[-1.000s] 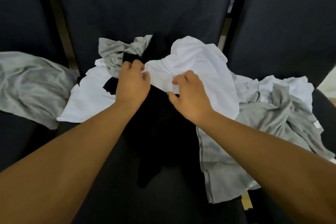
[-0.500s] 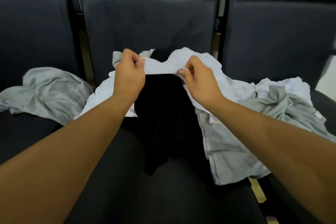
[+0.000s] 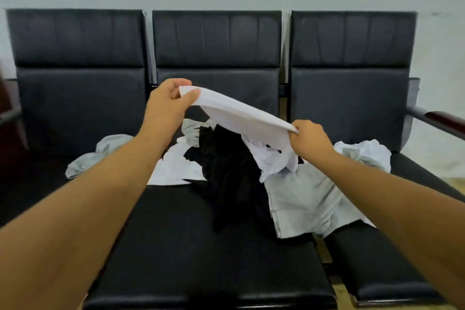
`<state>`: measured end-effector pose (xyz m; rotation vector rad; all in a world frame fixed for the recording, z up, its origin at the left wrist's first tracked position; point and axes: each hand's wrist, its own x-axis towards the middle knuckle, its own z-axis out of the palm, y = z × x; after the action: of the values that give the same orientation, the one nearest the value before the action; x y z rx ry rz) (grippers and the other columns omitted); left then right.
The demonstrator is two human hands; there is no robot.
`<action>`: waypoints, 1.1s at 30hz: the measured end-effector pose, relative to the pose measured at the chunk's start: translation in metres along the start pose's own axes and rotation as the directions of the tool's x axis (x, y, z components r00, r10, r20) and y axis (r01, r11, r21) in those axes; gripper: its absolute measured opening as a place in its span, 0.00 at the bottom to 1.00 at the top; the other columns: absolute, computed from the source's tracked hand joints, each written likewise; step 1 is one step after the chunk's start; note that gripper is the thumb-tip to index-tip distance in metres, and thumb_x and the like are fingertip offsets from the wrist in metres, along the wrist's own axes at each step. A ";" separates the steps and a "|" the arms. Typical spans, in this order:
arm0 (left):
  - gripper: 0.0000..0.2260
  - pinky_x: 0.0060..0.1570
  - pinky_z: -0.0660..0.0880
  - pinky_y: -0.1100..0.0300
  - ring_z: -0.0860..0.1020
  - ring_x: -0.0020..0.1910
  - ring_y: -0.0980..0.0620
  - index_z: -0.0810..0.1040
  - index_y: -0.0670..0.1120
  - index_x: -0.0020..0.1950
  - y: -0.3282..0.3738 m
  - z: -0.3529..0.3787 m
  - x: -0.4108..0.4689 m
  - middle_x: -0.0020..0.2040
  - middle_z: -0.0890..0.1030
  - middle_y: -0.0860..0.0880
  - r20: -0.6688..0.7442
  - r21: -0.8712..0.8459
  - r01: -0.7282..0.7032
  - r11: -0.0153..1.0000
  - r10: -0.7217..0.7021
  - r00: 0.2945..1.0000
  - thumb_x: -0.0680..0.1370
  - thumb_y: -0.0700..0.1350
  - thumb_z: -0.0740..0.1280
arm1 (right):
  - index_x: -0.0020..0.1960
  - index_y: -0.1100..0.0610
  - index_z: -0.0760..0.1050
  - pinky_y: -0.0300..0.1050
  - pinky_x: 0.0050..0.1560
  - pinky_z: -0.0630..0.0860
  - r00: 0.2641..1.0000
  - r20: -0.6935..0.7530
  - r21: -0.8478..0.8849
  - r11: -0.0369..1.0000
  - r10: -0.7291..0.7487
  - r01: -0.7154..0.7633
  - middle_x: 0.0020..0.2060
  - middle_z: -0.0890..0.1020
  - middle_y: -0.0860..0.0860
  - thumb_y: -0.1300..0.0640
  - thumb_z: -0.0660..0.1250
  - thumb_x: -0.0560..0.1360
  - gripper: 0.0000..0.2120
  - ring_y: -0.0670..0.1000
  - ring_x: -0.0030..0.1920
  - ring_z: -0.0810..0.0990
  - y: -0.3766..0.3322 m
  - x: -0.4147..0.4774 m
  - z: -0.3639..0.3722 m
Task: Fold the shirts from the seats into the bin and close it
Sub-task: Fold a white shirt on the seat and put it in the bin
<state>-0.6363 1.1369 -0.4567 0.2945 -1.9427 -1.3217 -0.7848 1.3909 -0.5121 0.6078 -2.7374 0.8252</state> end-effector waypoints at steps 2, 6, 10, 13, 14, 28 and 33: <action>0.22 0.47 0.73 0.68 0.80 0.50 0.60 0.73 0.52 0.65 0.007 -0.015 -0.012 0.53 0.81 0.57 0.140 0.272 -0.128 0.954 0.093 0.986 0.74 0.46 0.76 | 0.47 0.64 0.75 0.44 0.31 0.66 0.998 -0.058 0.165 0.986 0.001 0.008 0.37 0.76 0.56 0.63 0.57 0.80 0.09 0.57 0.38 0.74 -0.014 -0.007 -0.022; 0.14 0.39 0.70 0.66 0.78 0.43 0.55 0.76 0.49 0.55 0.025 -0.032 -0.030 0.46 0.80 0.53 0.168 0.509 -0.223 0.832 0.159 0.973 0.73 0.43 0.76 | 0.55 0.65 0.76 0.45 0.38 0.70 0.981 -0.192 0.534 0.841 0.020 0.088 0.45 0.77 0.56 0.65 0.54 0.79 0.12 0.51 0.41 0.73 -0.074 -0.025 -0.080; 0.06 0.43 0.74 0.61 0.77 0.38 0.53 0.81 0.42 0.46 0.062 -0.046 -0.041 0.39 0.82 0.49 0.034 0.055 -0.007 0.998 0.005 0.999 0.78 0.43 0.67 | 0.54 0.65 0.77 0.43 0.40 0.70 0.971 -0.203 0.585 0.779 -0.127 0.224 0.43 0.78 0.58 0.59 0.59 0.80 0.12 0.50 0.40 0.73 -0.116 -0.045 -0.129; 0.04 0.50 0.80 0.54 0.83 0.44 0.50 0.82 0.41 0.48 0.095 -0.061 -0.056 0.43 0.85 0.47 0.007 -0.596 0.220 0.772 -0.269 0.963 0.78 0.39 0.68 | 0.46 0.64 0.79 0.44 0.37 0.71 0.978 -0.001 0.460 0.868 -0.208 0.185 0.38 0.79 0.57 0.54 0.69 0.77 0.12 0.51 0.37 0.75 -0.115 -0.053 -0.141; 0.04 0.50 0.81 0.53 0.84 0.46 0.48 0.82 0.41 0.50 0.101 -0.066 -0.059 0.46 0.86 0.45 -0.003 -0.643 0.244 0.726 -0.321 0.947 0.77 0.40 0.69 | 0.43 0.64 0.79 0.43 0.35 0.71 0.976 0.060 0.391 0.904 -0.210 0.171 0.36 0.78 0.57 0.54 0.71 0.75 0.13 0.51 0.35 0.75 -0.109 -0.056 -0.141; 0.12 0.50 0.74 0.53 0.74 0.48 0.49 0.76 0.53 0.42 0.097 -0.110 -0.073 0.49 0.78 0.48 -0.263 -0.023 0.241 0.970 -0.239 0.935 0.83 0.50 0.58 | 0.46 0.65 0.82 0.43 0.36 0.72 0.984 0.127 0.264 0.961 -0.121 0.084 0.39 0.82 0.57 0.50 0.71 0.76 0.16 0.52 0.37 0.77 -0.091 -0.079 -0.140; 0.09 0.44 0.76 0.56 0.79 0.46 0.47 0.82 0.49 0.46 0.111 -0.098 -0.074 0.50 0.83 0.47 -0.082 0.075 0.263 0.962 -0.257 0.963 0.79 0.43 0.63 | 0.48 0.69 0.79 0.51 0.46 0.78 0.983 0.104 0.527 0.846 -0.149 0.073 0.42 0.83 0.62 0.55 0.67 0.76 0.15 0.58 0.42 0.81 -0.135 -0.079 -0.150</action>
<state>-0.4940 1.1592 -0.3754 0.6500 -1.9516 -1.3742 -0.6410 1.3996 -0.3501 0.9476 -2.5515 1.5723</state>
